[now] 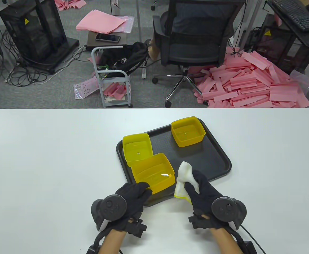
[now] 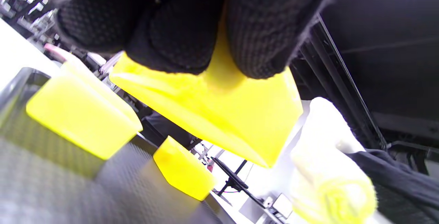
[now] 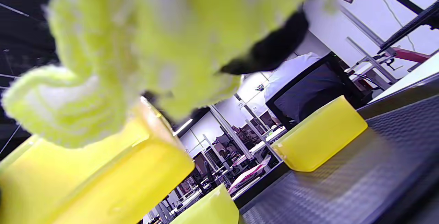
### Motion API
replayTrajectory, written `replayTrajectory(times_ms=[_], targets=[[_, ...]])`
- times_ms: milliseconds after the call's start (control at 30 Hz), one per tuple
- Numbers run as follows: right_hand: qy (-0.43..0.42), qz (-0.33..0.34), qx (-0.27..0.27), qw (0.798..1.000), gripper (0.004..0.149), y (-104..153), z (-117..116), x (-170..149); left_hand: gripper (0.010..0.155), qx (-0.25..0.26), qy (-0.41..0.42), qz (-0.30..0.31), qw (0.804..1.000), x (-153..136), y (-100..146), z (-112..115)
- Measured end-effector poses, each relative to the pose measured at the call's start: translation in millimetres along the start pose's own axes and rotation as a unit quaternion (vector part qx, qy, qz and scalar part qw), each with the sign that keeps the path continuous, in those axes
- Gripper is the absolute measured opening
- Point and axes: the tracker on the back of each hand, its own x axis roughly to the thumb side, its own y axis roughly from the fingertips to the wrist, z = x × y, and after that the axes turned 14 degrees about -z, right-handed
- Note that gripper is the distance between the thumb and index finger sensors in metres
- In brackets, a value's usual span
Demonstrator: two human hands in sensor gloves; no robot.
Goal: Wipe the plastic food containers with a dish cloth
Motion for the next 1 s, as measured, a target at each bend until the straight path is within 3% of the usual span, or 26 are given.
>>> replayTrajectory(times_ms=[233,533,800,1000], targets=[[-0.031,-0.033,-0.005,0.999,0.057,-7.8,4.9,-12.2,0.041,0.014,-0.045,-0.024,0.999,-3.9,-8.7,-33.6],[-0.012,-0.032,-0.008,0.999,0.057,-9.7,5.9,-14.9,0.041,0.047,-0.115,-0.125,0.984,-70.4,-12.7,-87.9],[-0.001,-0.035,-0.002,0.999,0.056,-11.2,4.7,-16.3,0.04,0.039,-0.152,-0.199,0.967,-124.8,-3.2,-90.5],[0.011,-0.036,0.004,0.999,0.056,-11.6,2.3,-17.8,0.041,0.027,-0.166,-0.212,0.963,-141.0,0.5,-81.0]])
